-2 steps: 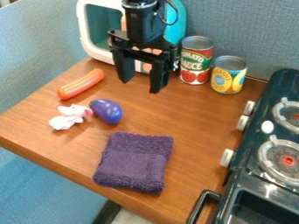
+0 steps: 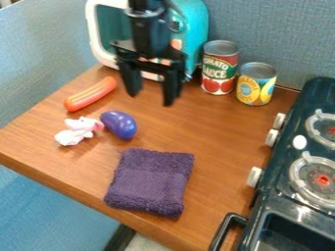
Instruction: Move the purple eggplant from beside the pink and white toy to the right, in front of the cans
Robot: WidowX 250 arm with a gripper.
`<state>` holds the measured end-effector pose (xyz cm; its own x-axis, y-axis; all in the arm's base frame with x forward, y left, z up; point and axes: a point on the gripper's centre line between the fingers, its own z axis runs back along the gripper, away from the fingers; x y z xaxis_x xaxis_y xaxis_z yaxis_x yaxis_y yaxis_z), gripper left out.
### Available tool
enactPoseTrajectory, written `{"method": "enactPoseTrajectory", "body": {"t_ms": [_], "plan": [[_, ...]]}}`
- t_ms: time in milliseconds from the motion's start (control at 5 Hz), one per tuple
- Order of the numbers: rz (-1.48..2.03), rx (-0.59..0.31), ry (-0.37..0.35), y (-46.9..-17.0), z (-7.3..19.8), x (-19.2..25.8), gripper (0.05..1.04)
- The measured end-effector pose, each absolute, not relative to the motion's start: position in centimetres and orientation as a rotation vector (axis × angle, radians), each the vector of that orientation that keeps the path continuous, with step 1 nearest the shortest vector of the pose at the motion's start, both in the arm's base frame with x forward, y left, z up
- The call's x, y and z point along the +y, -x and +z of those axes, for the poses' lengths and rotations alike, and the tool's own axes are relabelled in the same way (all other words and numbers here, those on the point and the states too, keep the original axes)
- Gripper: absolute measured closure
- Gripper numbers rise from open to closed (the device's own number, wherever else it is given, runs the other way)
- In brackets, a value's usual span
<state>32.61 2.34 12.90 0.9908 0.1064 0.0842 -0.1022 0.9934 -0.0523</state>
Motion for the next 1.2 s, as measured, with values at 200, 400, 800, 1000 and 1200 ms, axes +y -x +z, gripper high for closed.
{"method": "enactPoseTrajectory", "body": {"t_ms": [200,400,800,1000,1200], "plan": [[0.307,-0.151,0.04,-33.0,13.0,6.6,0.083],[0.487,-0.135,0.015,-33.5,10.9,8.4,0.083],[0.721,-0.096,-0.039,-34.3,8.7,9.7,0.083],[0.761,-0.057,-0.01,-34.7,7.7,9.4,0.083],[0.816,-0.052,0.007,-34.6,7.4,10.0,0.083]]}}
